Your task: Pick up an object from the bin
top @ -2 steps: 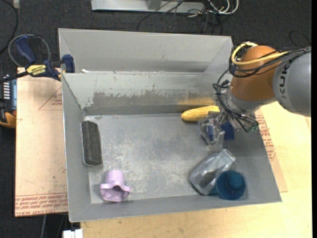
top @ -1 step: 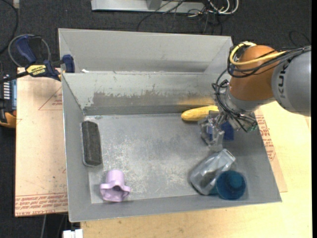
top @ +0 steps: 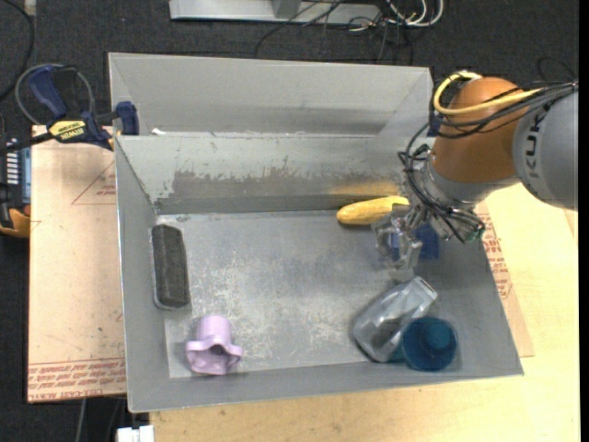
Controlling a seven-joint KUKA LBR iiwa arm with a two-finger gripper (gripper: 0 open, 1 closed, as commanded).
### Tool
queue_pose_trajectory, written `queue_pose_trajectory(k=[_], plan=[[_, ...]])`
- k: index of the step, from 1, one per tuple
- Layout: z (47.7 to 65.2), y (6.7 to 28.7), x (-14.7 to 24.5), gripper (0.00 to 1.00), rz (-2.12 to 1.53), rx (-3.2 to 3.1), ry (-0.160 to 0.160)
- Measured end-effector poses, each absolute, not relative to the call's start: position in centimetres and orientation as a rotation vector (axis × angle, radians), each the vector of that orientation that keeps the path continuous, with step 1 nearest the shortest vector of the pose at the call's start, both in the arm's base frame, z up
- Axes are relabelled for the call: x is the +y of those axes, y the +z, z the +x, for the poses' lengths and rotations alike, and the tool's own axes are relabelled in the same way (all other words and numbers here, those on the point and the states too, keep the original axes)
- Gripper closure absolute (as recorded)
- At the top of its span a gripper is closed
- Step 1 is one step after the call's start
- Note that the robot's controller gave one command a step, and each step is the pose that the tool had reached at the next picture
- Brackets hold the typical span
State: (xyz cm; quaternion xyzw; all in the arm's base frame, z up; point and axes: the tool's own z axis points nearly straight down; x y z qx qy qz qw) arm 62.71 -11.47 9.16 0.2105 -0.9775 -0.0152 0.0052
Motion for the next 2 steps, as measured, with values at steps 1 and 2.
queue_pose_trajectory(k=[1,2], plan=[[63.0,12.7,-11.6,1.00,0.660,-3.072,-0.039],[62.8,15.3,-11.5,1.00,0.658,-3.065,-0.046]])
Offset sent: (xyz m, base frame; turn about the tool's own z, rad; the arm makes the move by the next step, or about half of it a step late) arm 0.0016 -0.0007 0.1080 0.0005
